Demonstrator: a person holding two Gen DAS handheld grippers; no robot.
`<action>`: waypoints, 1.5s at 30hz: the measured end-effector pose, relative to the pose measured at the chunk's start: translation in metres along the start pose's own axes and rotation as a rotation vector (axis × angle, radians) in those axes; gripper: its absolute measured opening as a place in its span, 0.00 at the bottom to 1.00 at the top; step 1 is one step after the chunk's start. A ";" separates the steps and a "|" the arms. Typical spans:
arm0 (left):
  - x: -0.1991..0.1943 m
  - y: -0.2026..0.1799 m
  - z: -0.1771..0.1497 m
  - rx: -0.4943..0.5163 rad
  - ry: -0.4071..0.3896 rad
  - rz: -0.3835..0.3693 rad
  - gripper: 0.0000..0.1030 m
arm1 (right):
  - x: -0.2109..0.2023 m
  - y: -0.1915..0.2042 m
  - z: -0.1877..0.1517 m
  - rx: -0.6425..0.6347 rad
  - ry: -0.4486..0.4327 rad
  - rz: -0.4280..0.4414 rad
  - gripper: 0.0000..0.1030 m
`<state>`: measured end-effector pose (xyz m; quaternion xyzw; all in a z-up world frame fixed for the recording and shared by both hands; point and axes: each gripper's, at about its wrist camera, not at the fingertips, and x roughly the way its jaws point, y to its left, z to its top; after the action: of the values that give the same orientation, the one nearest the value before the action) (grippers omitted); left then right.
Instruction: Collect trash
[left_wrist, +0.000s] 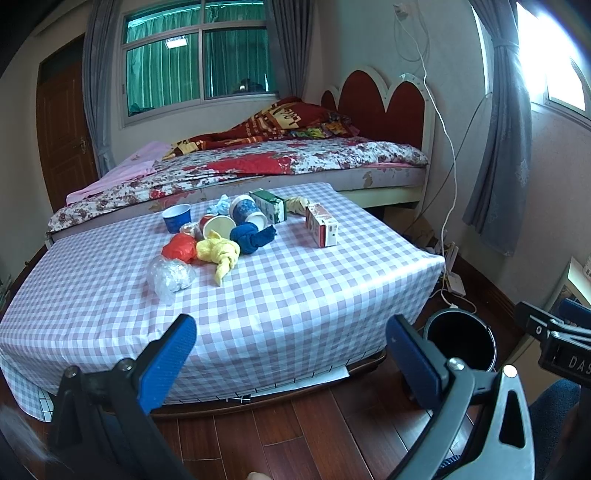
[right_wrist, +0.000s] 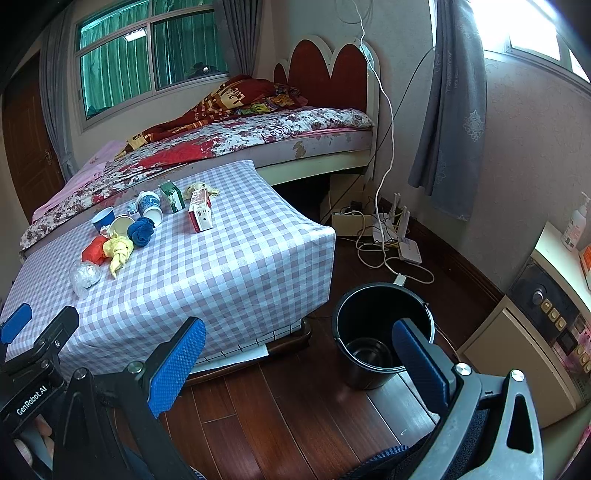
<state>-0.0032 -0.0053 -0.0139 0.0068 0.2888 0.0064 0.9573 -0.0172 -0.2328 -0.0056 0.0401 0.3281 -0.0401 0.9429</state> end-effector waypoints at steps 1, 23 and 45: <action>0.000 0.000 0.000 -0.001 0.000 0.000 1.00 | 0.000 0.000 0.000 0.001 0.001 -0.001 0.99; 0.002 -0.003 0.005 0.002 0.000 0.000 1.00 | 0.003 0.005 -0.002 -0.003 0.010 0.013 0.99; 0.063 0.083 0.009 -0.090 0.033 0.101 1.00 | 0.074 0.050 0.030 -0.138 0.026 0.217 0.99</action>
<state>0.0533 0.0783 -0.0395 -0.0221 0.3033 0.0677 0.9502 0.0638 -0.1895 -0.0260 0.0110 0.3359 0.0853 0.9379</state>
